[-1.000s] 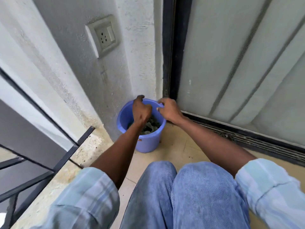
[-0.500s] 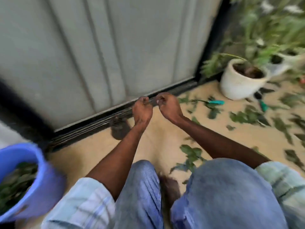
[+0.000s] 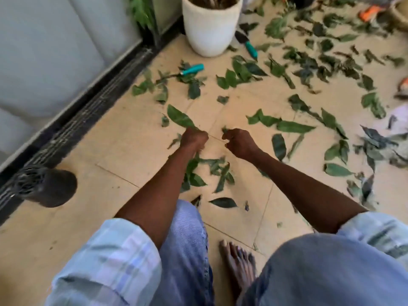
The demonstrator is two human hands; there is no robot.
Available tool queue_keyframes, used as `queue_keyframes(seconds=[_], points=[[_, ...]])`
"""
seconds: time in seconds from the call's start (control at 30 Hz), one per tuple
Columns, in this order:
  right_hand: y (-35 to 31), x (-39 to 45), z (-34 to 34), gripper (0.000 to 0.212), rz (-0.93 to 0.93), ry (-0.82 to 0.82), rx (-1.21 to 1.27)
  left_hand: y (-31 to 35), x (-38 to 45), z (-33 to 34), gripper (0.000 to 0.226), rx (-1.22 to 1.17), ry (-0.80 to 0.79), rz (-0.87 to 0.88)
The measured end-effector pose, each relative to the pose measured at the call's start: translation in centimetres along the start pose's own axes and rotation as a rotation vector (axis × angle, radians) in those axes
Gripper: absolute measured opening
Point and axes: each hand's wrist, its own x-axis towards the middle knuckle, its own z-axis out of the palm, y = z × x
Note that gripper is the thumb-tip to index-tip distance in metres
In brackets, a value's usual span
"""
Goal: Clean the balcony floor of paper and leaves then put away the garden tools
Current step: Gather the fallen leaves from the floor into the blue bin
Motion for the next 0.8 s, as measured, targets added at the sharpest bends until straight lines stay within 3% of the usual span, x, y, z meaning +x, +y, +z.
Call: queue_keyframes(seconds=[0.13,0.2,0.33,0.43,0.5,0.57,0.63,0.73,0.8], points=[[4.1,-2.9,2.1,0.022,-0.009,-0.106,-0.088,0.4,0.9,2.7,0.035,-0.231,-0.034,-0.122],[5.0,-3.9,3.4,0.027,-0.099,-0.165,-0.120,1.0,0.5,3.1,0.014,-0.334,-0.040,-0.192],[5.3,-6.2,6.4,0.042,-0.260,-0.240,-0.279,0.8,0.3,3.4,0.020,-0.516,0.029,-0.311],[5.6,-7.4,8.4,0.032,-0.275,-0.282,-0.379,1.2,-0.5,3.9,0.017,-0.548,0.019,-0.349],[6.0,-7.6,9.0,0.028,-0.257,-0.176,-0.303,1.8,-1.4,4.4,0.018,-0.537,-0.009,-0.306],[6.0,-7.6,8.1,0.021,-0.172,0.043,-0.093,2.4,-1.4,4.6,0.044,-0.528,-0.063,-0.232],[5.1,-6.8,5.8,0.018,-0.059,0.262,0.141,2.9,-1.1,5.0,0.049,-0.456,-0.112,-0.249],[2.6,-5.2,2.1,0.015,0.127,0.395,0.457,3.8,-2.6,6.0,0.041,-0.421,-0.292,-0.398],[1.0,-3.9,1.2,0.014,0.169,0.357,0.523,3.4,-2.6,6.5,0.022,-0.539,-0.354,-0.371]])
